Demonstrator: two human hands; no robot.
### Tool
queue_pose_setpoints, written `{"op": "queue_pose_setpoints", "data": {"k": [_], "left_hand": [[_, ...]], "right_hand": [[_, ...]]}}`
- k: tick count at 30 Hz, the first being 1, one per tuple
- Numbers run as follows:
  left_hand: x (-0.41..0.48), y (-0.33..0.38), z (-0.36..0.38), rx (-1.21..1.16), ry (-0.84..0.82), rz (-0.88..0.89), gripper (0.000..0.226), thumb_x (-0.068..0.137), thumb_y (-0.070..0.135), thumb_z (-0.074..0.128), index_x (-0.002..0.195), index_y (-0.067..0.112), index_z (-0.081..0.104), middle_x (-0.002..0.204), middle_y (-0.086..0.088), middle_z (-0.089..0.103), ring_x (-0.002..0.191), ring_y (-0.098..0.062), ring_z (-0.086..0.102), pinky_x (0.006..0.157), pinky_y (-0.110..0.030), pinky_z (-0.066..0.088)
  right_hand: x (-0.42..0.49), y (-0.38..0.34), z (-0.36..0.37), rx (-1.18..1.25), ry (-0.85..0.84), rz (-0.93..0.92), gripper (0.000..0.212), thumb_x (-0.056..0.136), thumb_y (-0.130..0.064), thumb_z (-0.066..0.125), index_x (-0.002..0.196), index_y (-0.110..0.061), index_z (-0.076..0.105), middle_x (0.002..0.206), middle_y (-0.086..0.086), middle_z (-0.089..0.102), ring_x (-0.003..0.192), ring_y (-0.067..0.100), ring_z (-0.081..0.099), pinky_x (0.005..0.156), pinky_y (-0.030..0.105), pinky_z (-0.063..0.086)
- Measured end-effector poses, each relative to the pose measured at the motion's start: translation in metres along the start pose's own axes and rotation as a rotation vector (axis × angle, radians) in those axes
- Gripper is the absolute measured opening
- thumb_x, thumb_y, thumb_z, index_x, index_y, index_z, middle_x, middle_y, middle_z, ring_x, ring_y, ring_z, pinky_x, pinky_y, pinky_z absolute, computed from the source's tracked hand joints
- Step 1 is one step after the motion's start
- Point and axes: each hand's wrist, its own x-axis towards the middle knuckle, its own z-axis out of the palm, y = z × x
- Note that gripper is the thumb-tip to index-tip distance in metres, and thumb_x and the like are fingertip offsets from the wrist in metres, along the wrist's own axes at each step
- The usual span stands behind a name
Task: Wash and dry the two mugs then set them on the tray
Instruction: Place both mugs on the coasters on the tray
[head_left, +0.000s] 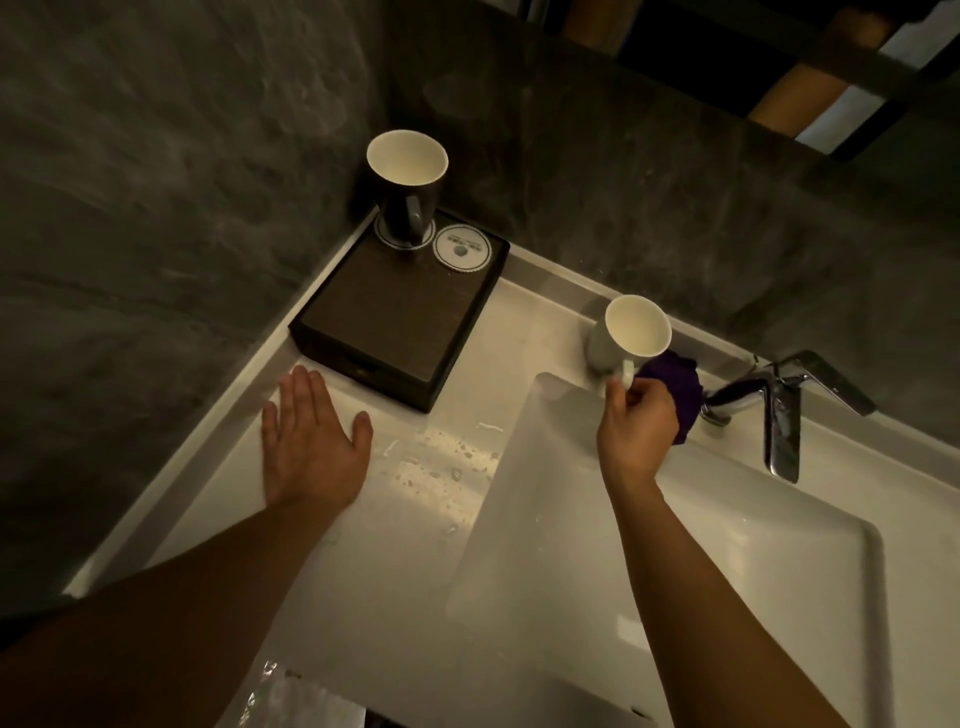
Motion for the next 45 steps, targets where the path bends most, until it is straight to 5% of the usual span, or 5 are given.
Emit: {"op": "queue_pose_setpoints", "data": {"k": [12,19,27,33,45], "left_hand": [[-0.001,0.001,-0.002,0.019,-0.017,-0.005,0.088,0.1,0.064,0.012,0.166,0.006,0.007,0.175,-0.016,0.011,0.162,-0.03,0.01,0.129,-0.049,0.011],[-0.001,0.001,0.0,0.015,-0.007,-0.008,0.087,0.1,0.063,0.012,0.166,0.006,0.009,0.175,-0.015,0.013,0.162,-0.03,0.011,0.129,-0.048,0.01],[-0.001,0.001,-0.001,-0.005,-0.015,-0.021,0.087,0.1,0.062,0.015,0.166,0.006,0.01,0.175,-0.015,0.013,0.162,-0.03,0.012,0.13,-0.049,0.013],[-0.001,0.001,-0.001,-0.031,-0.017,-0.015,0.089,0.098,0.063,0.011,0.166,0.007,0.01,0.175,-0.015,0.012,0.162,-0.029,0.01,0.131,-0.049,0.011],[0.0,0.0,-0.002,-0.027,-0.038,-0.024,0.089,0.098,0.064,0.01,0.166,0.008,0.006,0.176,-0.013,0.006,0.163,-0.027,0.005,0.131,-0.048,0.009]], "right_hand": [[0.007,-0.002,-0.002,-0.05,0.003,-0.027,0.023,0.102,-0.027,0.062,0.105,-0.005,0.07,0.097,0.009,0.072,0.089,0.024,0.068,0.081,0.039,0.058],[0.004,-0.005,-0.007,-0.061,-0.036,-0.106,0.02,0.1,-0.026,0.064,0.097,-0.007,0.071,0.087,0.006,0.072,0.08,0.022,0.068,0.066,0.025,0.045],[-0.006,-0.083,0.006,0.113,-0.104,-0.29,0.011,0.099,-0.034,0.063,0.089,-0.031,0.061,0.085,-0.004,0.072,0.08,0.011,0.07,0.072,0.032,0.059],[-0.004,-0.136,0.039,0.169,-0.14,-0.366,0.01,0.099,-0.03,0.065,0.09,-0.025,0.062,0.085,0.0,0.071,0.079,0.016,0.071,0.072,0.04,0.062],[-0.005,-0.167,0.083,0.11,-0.181,-0.382,0.017,0.099,-0.027,0.066,0.091,-0.012,0.068,0.085,0.004,0.068,0.076,0.017,0.063,0.061,0.026,0.047]]}}
